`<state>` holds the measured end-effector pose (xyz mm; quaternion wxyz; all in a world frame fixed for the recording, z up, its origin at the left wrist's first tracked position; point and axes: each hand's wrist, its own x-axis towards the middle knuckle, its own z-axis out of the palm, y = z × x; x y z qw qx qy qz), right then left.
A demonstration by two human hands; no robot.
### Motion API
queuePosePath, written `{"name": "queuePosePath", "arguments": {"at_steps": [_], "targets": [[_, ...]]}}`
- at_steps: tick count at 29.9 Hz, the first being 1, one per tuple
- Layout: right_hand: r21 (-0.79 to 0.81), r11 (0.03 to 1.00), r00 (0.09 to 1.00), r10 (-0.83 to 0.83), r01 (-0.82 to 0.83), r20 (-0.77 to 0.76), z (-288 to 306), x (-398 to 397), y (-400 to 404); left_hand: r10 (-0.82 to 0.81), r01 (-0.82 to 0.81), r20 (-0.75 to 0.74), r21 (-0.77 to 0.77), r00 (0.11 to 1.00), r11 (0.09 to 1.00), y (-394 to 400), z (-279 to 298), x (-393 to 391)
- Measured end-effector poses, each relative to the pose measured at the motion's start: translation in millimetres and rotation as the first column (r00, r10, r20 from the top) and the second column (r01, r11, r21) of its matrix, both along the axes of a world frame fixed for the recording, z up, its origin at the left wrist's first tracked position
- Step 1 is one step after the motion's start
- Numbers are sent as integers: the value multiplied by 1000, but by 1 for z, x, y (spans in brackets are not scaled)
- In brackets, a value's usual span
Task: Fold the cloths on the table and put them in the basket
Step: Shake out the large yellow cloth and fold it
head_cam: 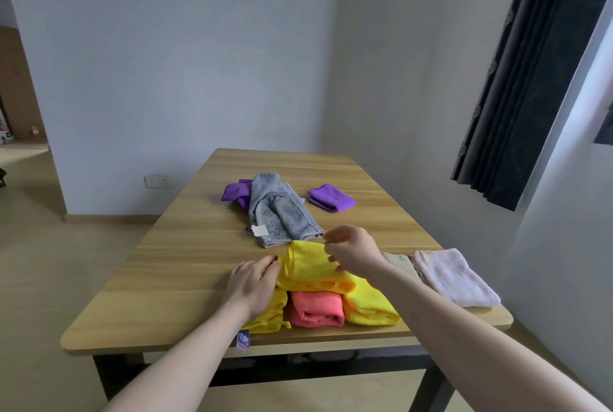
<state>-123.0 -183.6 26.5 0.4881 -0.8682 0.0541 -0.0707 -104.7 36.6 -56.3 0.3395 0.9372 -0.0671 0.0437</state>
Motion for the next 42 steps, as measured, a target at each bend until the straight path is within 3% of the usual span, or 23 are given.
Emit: {"name": "queuePosePath", "arguments": {"at_steps": [3,5,10,15,19,22,27,29,31,33,38,42], "targets": [[-294,949,993,-101,112,53,-18,-7,-20,5,-5,15,6,1000,1000,-2,4,-4],[-318,939,991,-137,131,4,-30,-9,-25,3,-3,11,24,1000,1000,-3,7,-6],[-101,984,968,-163,146,-190,-45,-5,-26,27,-25,-28,65,999,998,-6,12,-9],[-24,988,969,-153,152,-192,-62,2,-30,34,-33,-7,180,999,983,-11,13,-11],[30,993,967,-101,111,-236,-57,-1,-30,30,-34,27,176,999,984,-10,13,-11],[105,989,959,-69,101,-276,-52,-7,-28,42,-40,-21,110,999,993,-8,12,-9],[110,992,963,-29,61,-268,-55,-9,-30,-84,54,-167,-179,982,982,-7,39,11],[126,991,967,-21,55,-252,-55,-9,-29,-139,128,-116,-100,983,987,-17,56,20],[184,982,969,12,35,-248,-56,-11,-32,-206,213,-88,87,975,973,-33,71,26],[292,956,965,61,17,-253,-55,-14,-36,-272,301,-150,229,951,926,-46,83,31],[461,888,963,119,7,-243,-51,-22,-46,-328,428,-338,283,882,858,-74,106,42],[444,896,966,103,13,-235,-49,-22,-48,-331,394,-264,241,906,887,-74,115,45]]}}
